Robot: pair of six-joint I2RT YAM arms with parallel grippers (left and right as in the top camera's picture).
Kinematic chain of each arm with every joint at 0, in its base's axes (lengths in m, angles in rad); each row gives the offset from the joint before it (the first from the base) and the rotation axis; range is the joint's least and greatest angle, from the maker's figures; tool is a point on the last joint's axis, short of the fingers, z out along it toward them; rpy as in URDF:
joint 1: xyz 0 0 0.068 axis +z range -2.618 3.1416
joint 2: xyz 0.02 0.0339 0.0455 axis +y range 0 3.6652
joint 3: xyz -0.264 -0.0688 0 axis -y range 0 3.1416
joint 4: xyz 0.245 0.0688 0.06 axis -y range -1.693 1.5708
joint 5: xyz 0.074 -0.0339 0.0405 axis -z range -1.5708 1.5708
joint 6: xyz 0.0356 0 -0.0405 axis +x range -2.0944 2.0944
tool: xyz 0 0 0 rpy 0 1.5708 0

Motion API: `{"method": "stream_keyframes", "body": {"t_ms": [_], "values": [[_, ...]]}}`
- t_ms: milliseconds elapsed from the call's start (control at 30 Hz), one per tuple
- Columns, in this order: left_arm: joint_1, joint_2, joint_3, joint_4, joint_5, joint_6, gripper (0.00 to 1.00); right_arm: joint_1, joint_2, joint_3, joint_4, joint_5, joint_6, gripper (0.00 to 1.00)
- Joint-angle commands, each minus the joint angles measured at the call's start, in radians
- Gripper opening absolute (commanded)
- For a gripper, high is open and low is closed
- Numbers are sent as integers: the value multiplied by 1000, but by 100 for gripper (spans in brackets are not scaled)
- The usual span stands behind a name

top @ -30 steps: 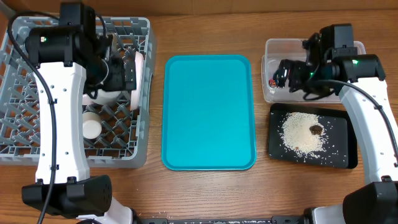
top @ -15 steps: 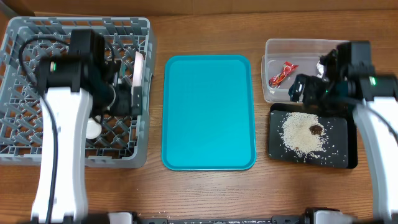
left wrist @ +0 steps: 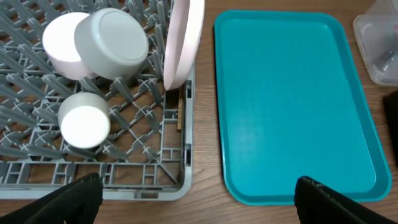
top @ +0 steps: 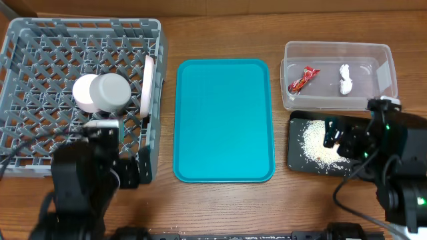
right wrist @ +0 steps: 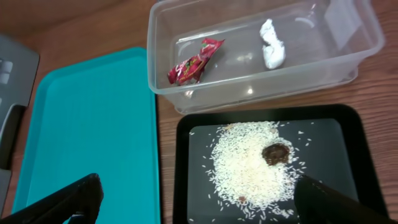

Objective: Sort waste into correct bins and load items into the dishwasher

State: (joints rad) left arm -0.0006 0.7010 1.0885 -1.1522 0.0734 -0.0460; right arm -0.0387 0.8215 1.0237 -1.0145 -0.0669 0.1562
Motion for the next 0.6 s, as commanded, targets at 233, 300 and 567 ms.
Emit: {"method": "stream_keyframes", "body": {"t_ms": [233,300,567], "values": [[-7,-35,-27,-66,-3,16,100,-2,18,-6,3,32,0,100],[-7,-35,-27,-67,-3,16,100,-2,31,-6,3,32,-1,100],[-7,-35,-27,-67,-3,16,100,-2,101,-6,3,32,0,100]]}}
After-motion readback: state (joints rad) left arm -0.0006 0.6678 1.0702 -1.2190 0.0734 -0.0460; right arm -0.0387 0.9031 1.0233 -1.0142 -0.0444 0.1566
